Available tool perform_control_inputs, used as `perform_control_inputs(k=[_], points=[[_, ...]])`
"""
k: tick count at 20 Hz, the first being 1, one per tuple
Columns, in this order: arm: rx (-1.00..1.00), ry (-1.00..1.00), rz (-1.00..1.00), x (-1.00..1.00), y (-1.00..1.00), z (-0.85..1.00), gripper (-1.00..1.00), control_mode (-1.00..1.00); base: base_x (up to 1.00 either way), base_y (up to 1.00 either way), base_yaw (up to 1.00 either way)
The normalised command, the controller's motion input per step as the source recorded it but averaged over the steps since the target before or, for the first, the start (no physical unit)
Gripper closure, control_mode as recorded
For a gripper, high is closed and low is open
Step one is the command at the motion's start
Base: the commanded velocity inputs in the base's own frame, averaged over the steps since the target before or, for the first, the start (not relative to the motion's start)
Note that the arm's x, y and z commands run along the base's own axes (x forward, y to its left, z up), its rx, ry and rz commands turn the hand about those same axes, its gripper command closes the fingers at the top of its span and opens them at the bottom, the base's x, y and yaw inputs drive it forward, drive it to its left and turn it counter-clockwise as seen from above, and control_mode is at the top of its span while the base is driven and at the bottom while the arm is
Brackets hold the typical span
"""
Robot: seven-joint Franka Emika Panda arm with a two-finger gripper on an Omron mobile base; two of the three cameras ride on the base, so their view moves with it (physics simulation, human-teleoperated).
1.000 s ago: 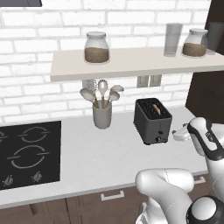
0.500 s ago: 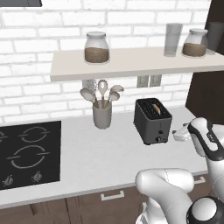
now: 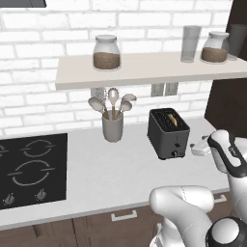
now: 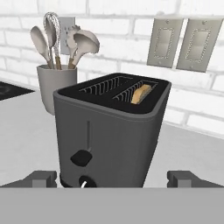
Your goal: Start the toaster. Once the lever pops up, take the bread to the plate on the dining counter.
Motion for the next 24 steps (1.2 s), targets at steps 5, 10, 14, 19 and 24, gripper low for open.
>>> perform_control_inputs(k=[5,10,14,19,24], points=[[0.0,-0.01,0.0,0.0,0.0,0.0,-1.0,-1.0,0.0,0.0,0.0],[0.0,-0.01,0.0,0.0,0.0,0.0,-1.0,-1.0,0.0,0.0,0.0],[0.0,0.0,0.0,0.0,0.0,0.0,-1.0,-1.0,0.0,0.0,0.0],[0.0,0.0,0.0,0.0,0.0,0.0,-1.0,-1.0,0.0,0.0,0.0],[0.0,0.0,0.0,0.0,0.0,0.0,-1.0,-1.0,0.0,0.0,0.0]])
